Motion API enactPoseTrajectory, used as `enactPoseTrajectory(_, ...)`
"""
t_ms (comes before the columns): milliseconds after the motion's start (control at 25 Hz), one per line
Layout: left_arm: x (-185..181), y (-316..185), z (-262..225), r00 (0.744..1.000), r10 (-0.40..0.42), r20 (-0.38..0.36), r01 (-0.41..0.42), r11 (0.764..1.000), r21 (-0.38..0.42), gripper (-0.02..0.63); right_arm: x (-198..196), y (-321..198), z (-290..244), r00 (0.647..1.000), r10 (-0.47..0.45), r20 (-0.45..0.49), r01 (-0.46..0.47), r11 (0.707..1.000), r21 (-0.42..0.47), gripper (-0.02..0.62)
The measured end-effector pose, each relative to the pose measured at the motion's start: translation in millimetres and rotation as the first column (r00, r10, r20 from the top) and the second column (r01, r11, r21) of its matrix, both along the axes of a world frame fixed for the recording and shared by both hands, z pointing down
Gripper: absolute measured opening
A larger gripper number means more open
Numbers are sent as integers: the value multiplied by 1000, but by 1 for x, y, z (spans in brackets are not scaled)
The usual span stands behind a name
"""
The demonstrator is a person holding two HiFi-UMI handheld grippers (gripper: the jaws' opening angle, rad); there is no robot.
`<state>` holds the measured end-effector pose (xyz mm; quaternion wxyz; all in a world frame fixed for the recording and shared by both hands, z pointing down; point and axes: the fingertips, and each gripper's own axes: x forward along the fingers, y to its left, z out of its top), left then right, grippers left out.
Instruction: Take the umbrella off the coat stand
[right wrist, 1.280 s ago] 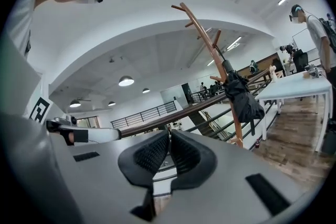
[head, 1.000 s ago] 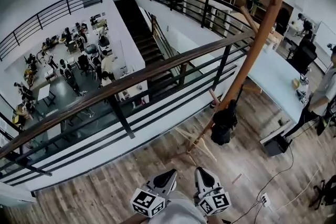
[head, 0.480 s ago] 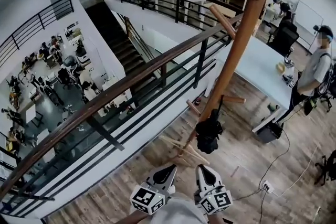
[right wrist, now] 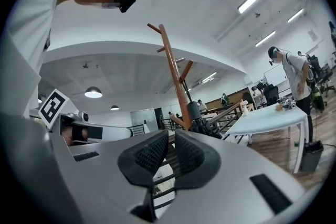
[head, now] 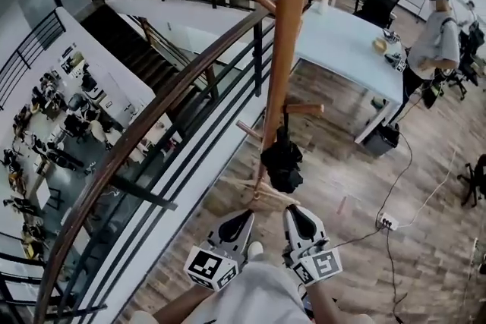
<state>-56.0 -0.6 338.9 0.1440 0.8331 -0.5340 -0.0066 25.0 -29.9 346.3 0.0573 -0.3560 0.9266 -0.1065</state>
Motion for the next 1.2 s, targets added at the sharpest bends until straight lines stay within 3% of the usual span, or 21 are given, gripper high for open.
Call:
enactPoseTrajectory(600,-1,-13,16,975,222,-18,-223,974,-35,25,-9,-1,10,974,216,-68,-216,976,4,42)
enactPoseTrajectory(920,-12,-31,26,969,246,-23,-246,968,-53,25,-24,-14,15,965,246,-90,-246,969,11,49)
enactPoseTrajectory(1200,-4,-44,31,964,266,-16,-267,962,-61,23,-14,-23,26,959,268,-95,-270,963,-13,117)
